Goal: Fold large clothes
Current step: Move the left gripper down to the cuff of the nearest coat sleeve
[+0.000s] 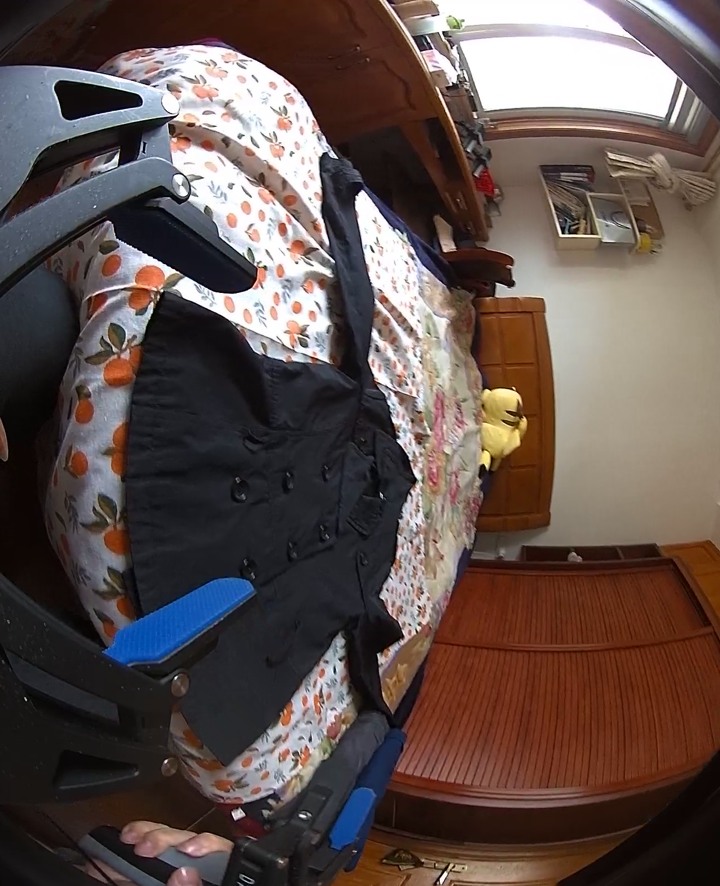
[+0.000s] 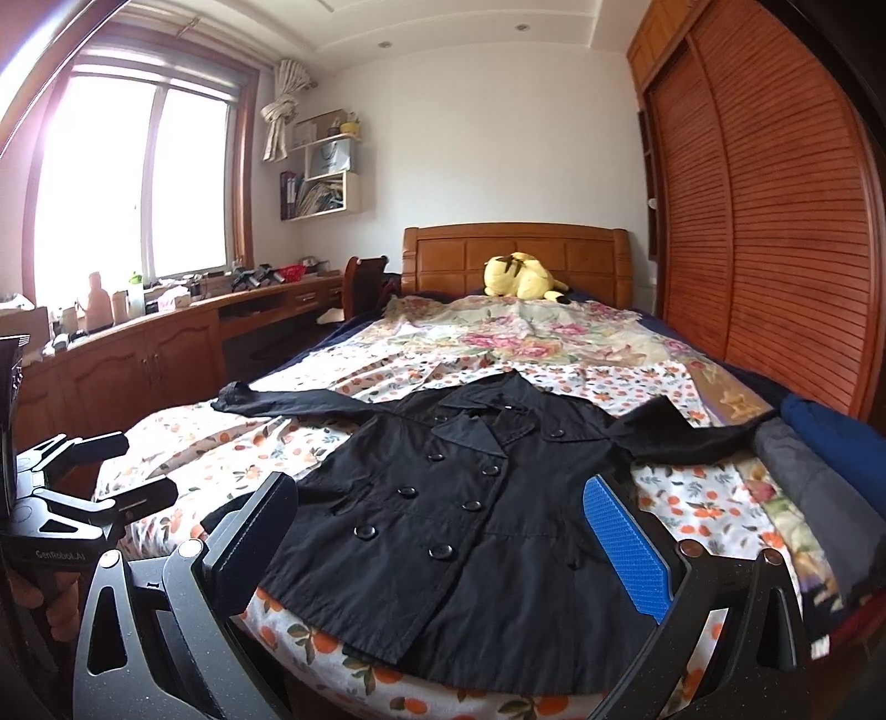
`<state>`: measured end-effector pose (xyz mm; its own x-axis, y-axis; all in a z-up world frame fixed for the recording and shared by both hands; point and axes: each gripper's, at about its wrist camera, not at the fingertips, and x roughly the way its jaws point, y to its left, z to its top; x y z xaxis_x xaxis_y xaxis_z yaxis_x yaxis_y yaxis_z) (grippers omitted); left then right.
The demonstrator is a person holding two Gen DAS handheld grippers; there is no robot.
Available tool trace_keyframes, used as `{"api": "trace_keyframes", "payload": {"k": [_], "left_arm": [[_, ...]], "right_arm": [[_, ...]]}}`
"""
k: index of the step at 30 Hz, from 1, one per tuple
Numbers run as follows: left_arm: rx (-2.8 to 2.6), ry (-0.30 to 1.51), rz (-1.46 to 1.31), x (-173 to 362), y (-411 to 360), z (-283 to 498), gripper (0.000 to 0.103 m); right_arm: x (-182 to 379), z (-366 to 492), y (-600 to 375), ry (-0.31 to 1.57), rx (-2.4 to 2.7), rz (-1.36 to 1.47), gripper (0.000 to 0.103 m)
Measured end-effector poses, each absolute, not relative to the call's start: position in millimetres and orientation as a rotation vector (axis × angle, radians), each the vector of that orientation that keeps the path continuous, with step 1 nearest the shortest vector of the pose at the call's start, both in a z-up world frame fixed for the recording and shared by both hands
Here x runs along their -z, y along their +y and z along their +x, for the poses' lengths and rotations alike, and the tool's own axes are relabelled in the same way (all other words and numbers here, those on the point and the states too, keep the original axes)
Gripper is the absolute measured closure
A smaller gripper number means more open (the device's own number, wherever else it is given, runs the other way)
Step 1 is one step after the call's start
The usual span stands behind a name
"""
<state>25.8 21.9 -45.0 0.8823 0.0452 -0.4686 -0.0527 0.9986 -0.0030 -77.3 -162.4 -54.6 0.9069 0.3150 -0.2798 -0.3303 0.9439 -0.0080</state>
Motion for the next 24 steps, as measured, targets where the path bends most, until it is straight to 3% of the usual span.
{"api": "trace_keyframes", "payload": {"k": [24], "left_arm": [[-0.102, 0.664, -0.099, 132.5, 119.2, 92.1, 0.000]], "right_arm": [[82.4, 52.1, -130.4, 0.347, -0.433, -0.065, 0.000]]}}
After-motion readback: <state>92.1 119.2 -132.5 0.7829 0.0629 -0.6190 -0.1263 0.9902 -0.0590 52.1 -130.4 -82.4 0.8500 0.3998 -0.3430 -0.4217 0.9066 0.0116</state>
